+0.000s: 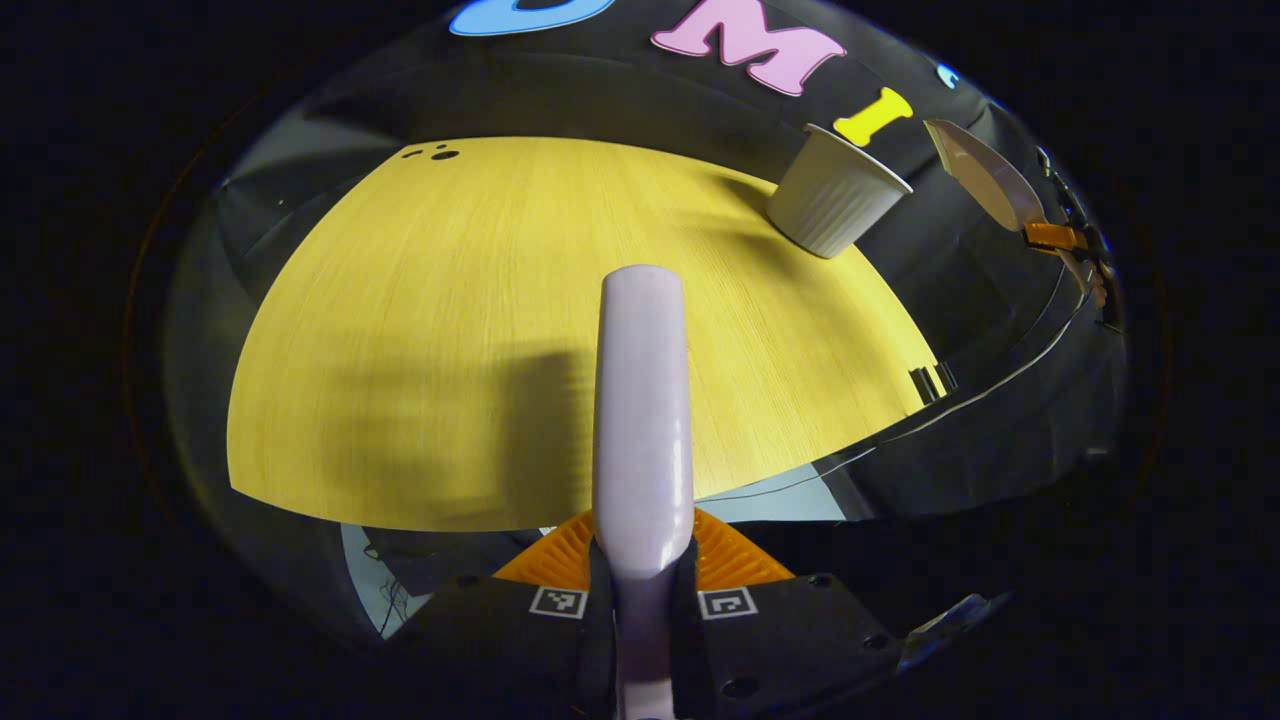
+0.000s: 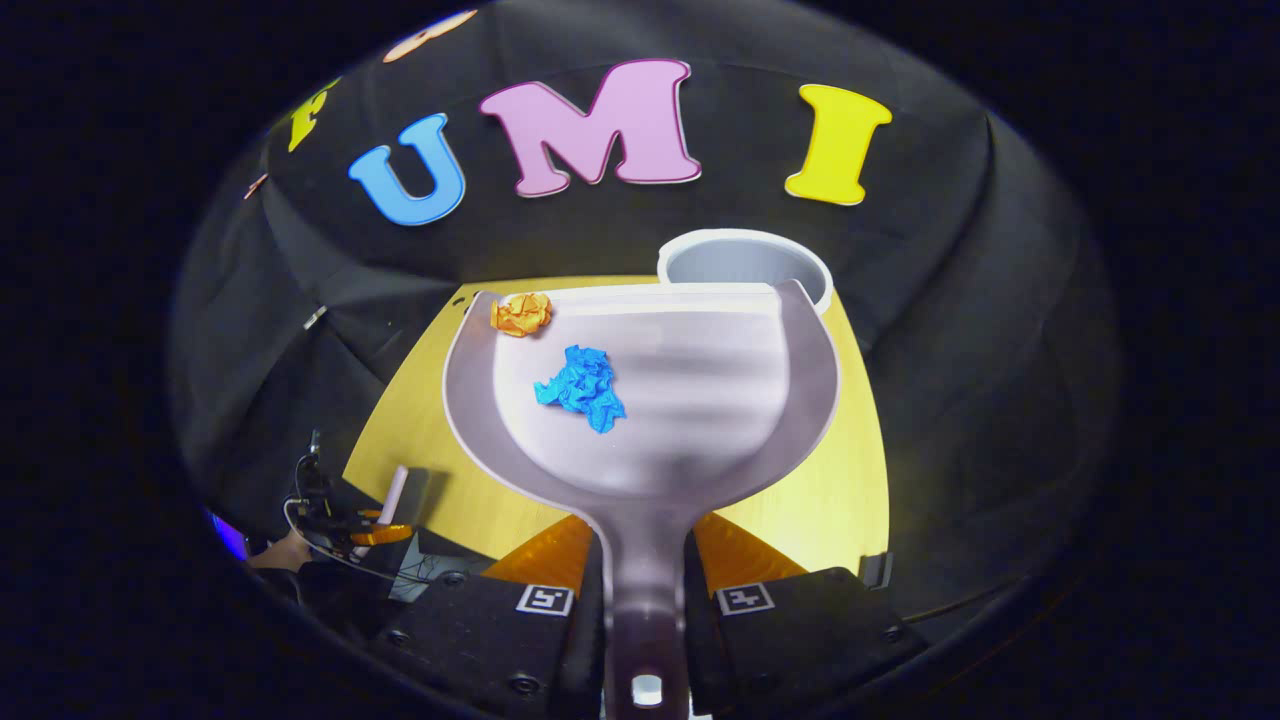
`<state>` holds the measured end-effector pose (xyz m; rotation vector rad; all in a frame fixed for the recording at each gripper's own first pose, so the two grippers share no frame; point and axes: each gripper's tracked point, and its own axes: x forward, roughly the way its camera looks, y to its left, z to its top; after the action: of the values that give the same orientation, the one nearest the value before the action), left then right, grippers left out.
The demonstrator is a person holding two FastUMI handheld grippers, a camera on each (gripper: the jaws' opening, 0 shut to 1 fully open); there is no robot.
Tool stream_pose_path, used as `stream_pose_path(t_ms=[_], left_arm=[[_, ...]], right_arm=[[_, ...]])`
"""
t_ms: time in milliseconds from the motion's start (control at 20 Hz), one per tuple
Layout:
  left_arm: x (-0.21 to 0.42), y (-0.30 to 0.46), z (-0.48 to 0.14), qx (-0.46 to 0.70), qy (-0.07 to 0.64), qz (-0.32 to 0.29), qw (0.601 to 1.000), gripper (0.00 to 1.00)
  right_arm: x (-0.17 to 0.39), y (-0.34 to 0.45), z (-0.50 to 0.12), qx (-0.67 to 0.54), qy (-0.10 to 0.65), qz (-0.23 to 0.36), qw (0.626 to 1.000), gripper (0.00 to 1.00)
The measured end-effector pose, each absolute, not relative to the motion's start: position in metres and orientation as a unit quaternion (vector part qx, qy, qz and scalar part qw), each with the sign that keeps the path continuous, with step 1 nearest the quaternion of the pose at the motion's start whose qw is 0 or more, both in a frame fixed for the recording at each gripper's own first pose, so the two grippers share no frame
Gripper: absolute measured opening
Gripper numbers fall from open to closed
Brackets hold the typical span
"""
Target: Pick up the small broom and dustpan from the desktop, sweep the trash into the dustpan with the broom, and then empty the trash into the garbage bin.
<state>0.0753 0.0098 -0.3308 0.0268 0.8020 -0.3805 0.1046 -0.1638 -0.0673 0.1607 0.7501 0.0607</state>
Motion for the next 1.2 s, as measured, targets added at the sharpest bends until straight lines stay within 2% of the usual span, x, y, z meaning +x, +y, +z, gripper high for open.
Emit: stream_pose_path(t_ms=[100, 150, 600, 650, 700, 950, 1200], left_arm=[[0.081, 0.02, -0.323, 0.009, 0.382, -0.177, 0.907, 0.26], [0.085, 0.024, -0.32, 0.007, 0.38, -0.172, 0.909, 0.26], [0.111, 0.06, -0.291, -0.003, 0.375, -0.138, 0.917, 0.26], [0.114, 0.062, -0.289, -0.001, 0.375, -0.136, 0.917, 0.26], [0.119, 0.062, -0.287, 0.0, 0.374, -0.136, 0.917, 0.26], [0.131, 0.06, -0.288, 0.002, 0.377, -0.139, 0.916, 0.26], [0.136, 0.051, -0.291, -0.007, 0.382, -0.141, 0.913, 0.26]], right_arm=[[0.132, -0.183, -0.061, 0.078, 0.357, 0.013, 0.931, 0.41], [0.146, -0.193, -0.059, 0.074, 0.353, 0.003, 0.933, 0.37], [0.245, -0.262, -0.104, 0.037, 0.384, -0.072, 0.92, 0.37], [0.253, -0.268, -0.107, 0.037, 0.383, -0.083, 0.92, 0.41], [0.26, -0.275, -0.108, 0.037, 0.38, -0.093, 0.92, 0.37], [0.277, -0.308, -0.123, -0.005, 0.377, -0.162, 0.912, 0.37], [0.291, -0.318, -0.128, -0.079, 0.361, -0.207, 0.906, 0.37]])
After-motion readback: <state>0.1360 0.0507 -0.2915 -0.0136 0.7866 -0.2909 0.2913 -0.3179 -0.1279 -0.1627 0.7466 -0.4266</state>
